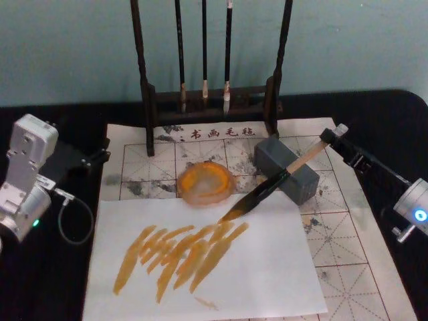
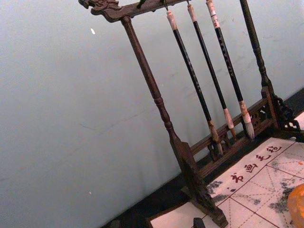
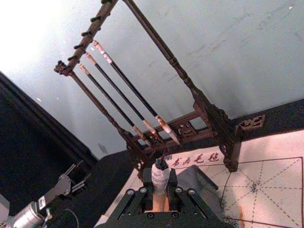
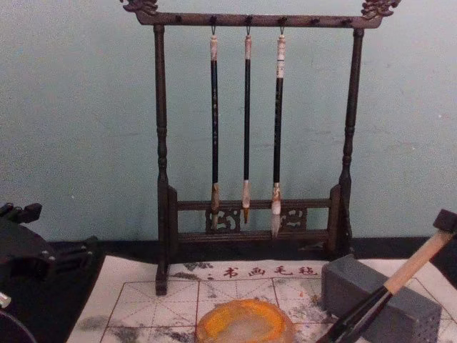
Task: Pick up the brush from the inkstone, write on the paper, then place the brush back to its original position.
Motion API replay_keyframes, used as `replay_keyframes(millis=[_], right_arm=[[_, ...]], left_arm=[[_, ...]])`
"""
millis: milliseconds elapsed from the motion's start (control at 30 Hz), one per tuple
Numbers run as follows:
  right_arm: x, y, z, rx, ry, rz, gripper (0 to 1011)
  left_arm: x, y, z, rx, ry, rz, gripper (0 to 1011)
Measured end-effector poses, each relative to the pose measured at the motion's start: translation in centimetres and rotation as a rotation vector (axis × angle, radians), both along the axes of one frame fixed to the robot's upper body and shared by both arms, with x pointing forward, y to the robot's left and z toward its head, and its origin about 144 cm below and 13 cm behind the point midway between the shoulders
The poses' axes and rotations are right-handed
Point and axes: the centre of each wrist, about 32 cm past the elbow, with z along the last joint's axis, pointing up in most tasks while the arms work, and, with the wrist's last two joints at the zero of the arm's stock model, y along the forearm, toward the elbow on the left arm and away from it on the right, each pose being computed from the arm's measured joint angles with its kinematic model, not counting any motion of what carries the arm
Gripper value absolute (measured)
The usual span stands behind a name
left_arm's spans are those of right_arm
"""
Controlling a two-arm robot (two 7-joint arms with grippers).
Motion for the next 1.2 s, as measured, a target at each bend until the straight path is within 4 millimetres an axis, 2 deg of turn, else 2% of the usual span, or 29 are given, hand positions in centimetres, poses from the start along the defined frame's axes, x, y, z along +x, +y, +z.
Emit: replay_keyframes(millis=[1200], right_arm=[[0.06,-0.54,0.30,-0.006,-0.024,-0.038,187]], left_arm=[[0.00,0.00,0.00,0.000,0.000,0.000,1001]])
